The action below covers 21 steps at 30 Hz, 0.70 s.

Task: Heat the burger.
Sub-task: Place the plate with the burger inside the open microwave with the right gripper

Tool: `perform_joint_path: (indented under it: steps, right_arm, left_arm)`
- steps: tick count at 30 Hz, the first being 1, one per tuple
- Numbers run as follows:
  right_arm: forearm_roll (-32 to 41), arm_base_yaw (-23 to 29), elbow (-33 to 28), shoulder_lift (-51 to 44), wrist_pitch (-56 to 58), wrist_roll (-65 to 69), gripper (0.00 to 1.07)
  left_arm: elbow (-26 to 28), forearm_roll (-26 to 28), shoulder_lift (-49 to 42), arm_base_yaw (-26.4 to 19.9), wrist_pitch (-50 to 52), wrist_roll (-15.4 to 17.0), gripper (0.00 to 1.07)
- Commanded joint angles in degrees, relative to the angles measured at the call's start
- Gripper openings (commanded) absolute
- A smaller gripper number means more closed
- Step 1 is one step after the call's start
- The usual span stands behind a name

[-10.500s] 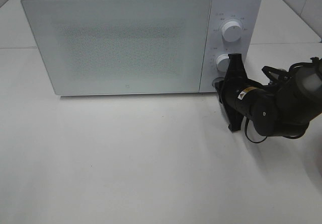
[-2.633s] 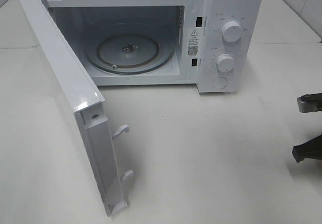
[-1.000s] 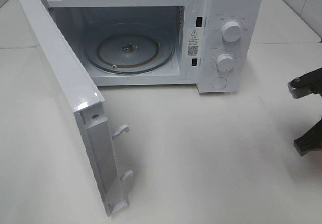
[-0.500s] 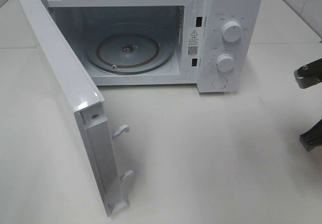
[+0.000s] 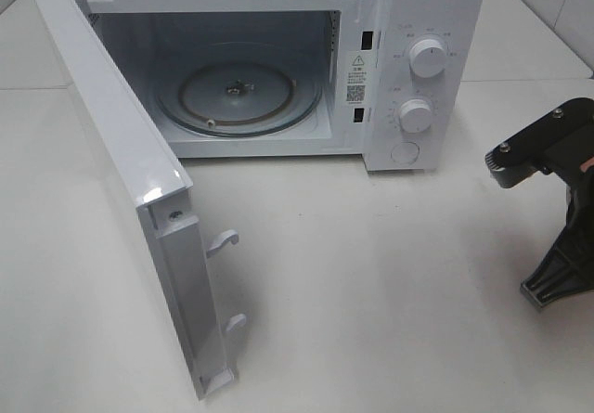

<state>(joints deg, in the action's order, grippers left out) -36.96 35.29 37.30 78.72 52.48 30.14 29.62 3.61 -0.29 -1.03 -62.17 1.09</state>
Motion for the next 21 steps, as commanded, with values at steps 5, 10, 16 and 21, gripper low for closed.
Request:
perform_joint_path:
  steps: [5,10,16,21]
  right_arm:
    - [-3.32,6.82,-0.17,-0.63,3.32,-2.29,0.0]
    - [-3.38,12.32,-0.17,-0.63,4.13,-3.04,0.0]
    - [-3.38,16.56,-0.17,-0.63,4.13,-3.55,0.0]
    - [-3.38,21.08,-0.17,-0.63,4.18,-3.61,0.0]
  left_arm:
    - [0.0,0.11,-0.97,-0.11,0.92,0.11,1.0]
    - [0.0,0.11,-0.97,-0.11,0.92,0.11,1.0]
    - [0.0,0.11,-0.97,-0.11,0.92,0.11,1.0]
    - [0.0,0.11,-0.97,-0.11,0.92,0.11,1.0]
